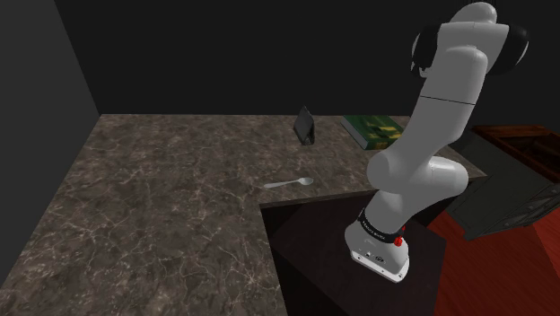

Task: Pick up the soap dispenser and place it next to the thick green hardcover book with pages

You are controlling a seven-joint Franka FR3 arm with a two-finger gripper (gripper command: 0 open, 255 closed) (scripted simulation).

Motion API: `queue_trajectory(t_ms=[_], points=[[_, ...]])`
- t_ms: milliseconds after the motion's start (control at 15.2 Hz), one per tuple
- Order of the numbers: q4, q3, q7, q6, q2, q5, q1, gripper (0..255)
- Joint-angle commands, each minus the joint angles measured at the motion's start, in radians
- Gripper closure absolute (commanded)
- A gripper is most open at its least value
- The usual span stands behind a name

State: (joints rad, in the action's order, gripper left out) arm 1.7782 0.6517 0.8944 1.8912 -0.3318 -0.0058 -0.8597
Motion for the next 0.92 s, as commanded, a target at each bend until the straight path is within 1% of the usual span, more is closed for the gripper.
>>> queue_trajectory(t_ms=[0, 660, 858], points=[[0.017, -0.002, -0.001, 0.023, -0.007, 0.004, -0.001, 255], [0.076, -0.021, 0.006, 0.137, -0.071, 0.041, -0.016, 255], [0.079, -0.023, 0.007, 0.145, -0.076, 0.044, -0.018, 255]])
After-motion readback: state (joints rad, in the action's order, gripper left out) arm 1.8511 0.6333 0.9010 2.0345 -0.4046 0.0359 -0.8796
